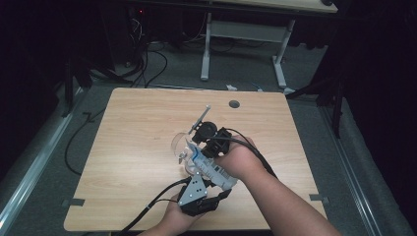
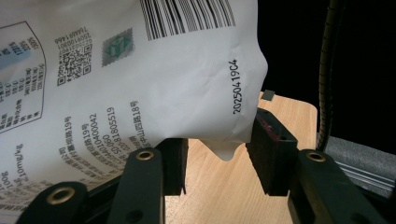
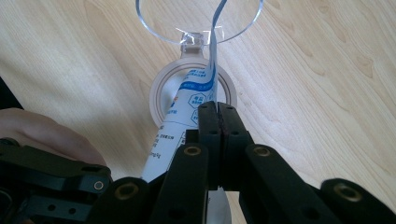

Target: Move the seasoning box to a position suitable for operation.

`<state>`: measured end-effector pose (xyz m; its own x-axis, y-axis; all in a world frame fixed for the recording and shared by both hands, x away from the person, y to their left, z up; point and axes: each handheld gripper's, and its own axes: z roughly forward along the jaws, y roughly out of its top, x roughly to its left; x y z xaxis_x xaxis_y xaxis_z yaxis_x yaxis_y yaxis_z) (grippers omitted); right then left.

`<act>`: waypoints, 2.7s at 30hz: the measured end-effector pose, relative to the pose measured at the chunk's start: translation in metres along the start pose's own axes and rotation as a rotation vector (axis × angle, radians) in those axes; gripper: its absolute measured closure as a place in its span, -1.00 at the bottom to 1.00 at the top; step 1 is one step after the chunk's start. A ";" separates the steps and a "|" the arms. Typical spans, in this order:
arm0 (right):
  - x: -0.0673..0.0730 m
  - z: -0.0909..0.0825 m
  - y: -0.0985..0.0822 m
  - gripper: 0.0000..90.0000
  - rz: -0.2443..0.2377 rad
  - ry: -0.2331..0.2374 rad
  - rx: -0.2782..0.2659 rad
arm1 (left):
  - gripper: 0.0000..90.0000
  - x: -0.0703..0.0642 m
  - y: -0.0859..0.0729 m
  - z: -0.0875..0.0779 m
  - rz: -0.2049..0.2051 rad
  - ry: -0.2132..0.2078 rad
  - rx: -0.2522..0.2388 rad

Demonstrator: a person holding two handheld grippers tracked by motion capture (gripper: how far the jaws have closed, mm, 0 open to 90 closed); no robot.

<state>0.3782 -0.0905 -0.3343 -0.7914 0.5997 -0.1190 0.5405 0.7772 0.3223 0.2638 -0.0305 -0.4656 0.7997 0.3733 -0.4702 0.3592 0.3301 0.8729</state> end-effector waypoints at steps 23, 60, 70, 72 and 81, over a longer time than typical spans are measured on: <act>0.002 -0.002 -0.005 1.00 0.002 0.006 0.006 | 0.34 0.001 -0.008 -0.002 0.012 0.004 0.022; 0.003 -0.005 -0.019 1.00 0.014 0.014 0.016 | 0.38 0.013 -0.031 -0.006 0.009 0.041 0.086; 0.005 -0.004 -0.022 1.00 0.025 0.022 0.018 | 0.39 0.019 -0.038 -0.006 0.005 0.060 0.104; 0.005 -0.004 -0.023 1.00 0.024 0.021 0.020 | 0.39 0.021 -0.039 -0.006 0.006 0.065 0.109; 0.004 -0.004 -0.028 1.00 0.029 0.023 0.016 | 0.40 0.028 -0.043 -0.005 0.008 0.085 0.123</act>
<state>0.3589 -0.1109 -0.3397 -0.7817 0.6173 -0.0884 0.5674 0.7629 0.3097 0.2679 -0.0302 -0.5170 0.7612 0.4488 -0.4681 0.4135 0.2201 0.8835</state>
